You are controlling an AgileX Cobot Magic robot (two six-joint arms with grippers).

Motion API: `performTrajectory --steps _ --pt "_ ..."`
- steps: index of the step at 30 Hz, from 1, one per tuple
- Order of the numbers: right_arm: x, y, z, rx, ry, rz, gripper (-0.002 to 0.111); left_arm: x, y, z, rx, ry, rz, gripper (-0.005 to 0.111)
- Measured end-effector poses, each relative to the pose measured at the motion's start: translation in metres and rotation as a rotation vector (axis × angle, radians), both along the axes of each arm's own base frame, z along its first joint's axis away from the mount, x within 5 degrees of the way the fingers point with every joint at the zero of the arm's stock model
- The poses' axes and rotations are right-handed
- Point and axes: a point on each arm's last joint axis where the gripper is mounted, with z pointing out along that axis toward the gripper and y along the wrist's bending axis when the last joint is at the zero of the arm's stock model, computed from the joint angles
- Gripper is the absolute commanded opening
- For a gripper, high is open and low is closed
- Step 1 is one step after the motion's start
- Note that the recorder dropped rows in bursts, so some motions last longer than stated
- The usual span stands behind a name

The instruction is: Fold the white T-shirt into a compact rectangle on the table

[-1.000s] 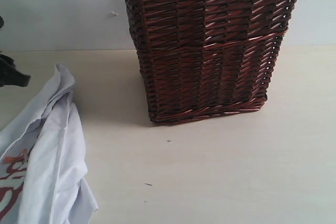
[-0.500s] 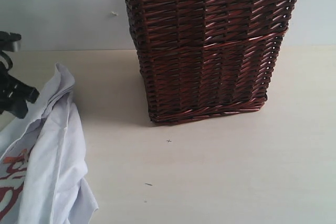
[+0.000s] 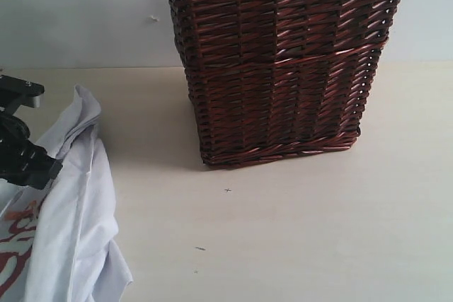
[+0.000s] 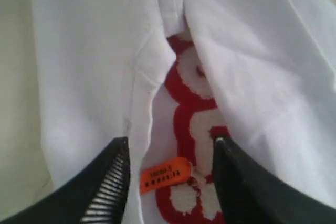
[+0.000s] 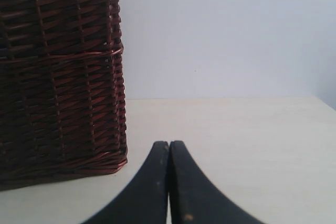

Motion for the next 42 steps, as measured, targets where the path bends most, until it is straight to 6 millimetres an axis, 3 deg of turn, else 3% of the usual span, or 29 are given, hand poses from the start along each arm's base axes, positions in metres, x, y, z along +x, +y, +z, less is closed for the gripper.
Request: performTrajectory --steps 6,12,13,18,22,26,31,33,36,40,42 --pt "0.0 0.0 0.0 0.0 0.0 0.0 0.0 0.002 0.003 -0.029 0.039 0.079 -0.02 0.043" --pt "0.0 0.0 0.0 0.0 0.0 0.0 0.0 0.004 0.012 -0.031 0.12 0.065 -0.016 0.002" --pt "0.0 0.0 0.0 0.0 0.0 0.0 0.0 0.004 0.013 -0.031 0.136 0.066 -0.02 0.0" --pt "0.0 0.0 0.0 0.0 0.0 0.0 0.0 0.005 0.023 -0.023 0.16 0.035 0.005 0.0" --pt "0.0 0.0 0.0 0.0 0.0 0.0 0.0 0.009 0.041 -0.002 0.161 -0.018 0.073 0.0" --pt "0.0 0.0 0.0 0.0 0.0 0.0 0.0 0.013 0.07 0.022 0.165 -0.079 0.17 0.0" --pt "0.0 0.0 0.0 0.0 0.0 0.0 0.0 0.007 0.119 0.027 0.171 -0.085 0.323 0.0" --pt "0.0 0.0 0.0 0.0 0.0 0.0 0.0 0.005 0.139 0.022 0.166 -0.087 0.385 0.004" --pt "0.0 0.0 0.0 0.0 0.0 0.0 0.0 0.001 0.165 0.016 0.149 -0.105 0.483 0.024" --pt "0.0 0.0 0.0 0.0 0.0 0.0 0.0 0.001 0.177 0.011 0.14 -0.139 0.524 0.064" --pt "0.0 0.0 0.0 0.0 0.0 0.0 0.0 0.004 0.178 0.012 0.136 -0.165 0.526 0.07"
